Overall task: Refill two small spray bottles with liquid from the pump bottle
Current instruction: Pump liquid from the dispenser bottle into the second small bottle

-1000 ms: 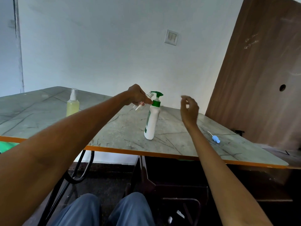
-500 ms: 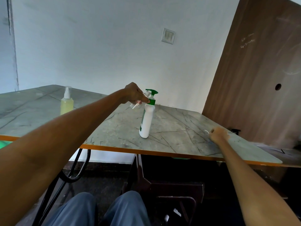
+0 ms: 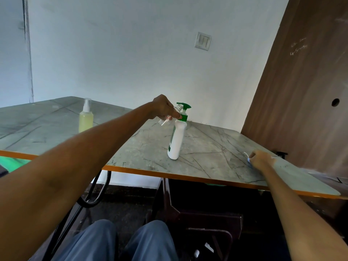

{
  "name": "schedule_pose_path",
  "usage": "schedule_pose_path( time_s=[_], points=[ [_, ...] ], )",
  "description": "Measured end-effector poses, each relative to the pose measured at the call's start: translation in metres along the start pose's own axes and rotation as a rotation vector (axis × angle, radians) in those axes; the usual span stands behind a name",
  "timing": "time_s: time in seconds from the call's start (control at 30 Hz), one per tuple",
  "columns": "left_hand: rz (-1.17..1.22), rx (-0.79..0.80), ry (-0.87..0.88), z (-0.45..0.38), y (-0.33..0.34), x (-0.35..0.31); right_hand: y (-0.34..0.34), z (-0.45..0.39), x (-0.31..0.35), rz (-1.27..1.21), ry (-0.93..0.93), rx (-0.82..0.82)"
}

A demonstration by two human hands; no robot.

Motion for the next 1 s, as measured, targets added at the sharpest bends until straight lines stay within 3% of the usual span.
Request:
schedule_pose_path(
  time_s=[0.4,0.6,1.0],
  points=[
    [0.055,-0.004,-0.021,0.003,0.001,0.005,0.017,0.029,0.063,-0.173,-0.105,0.029],
    [0.046,-0.006,-0.015,0.005,0.001,0.003,0.035,0.043,0.101,-0.269,-0.166,0.202],
    [0.060,-0.011,-0.027,0.006,0.001,0.004,0.039,0.040,0.100,-0.327,-0.121,0.224]
  ],
)
Point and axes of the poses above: each hand's wrist, its own z-axis away from the middle knuckle, its own y-axis out of the palm, x = y × z, the point moved 9 cm from there along -z, towards the middle knuckle, and after that the axes turned 14 degrees about -z, right-handed, at the moved point
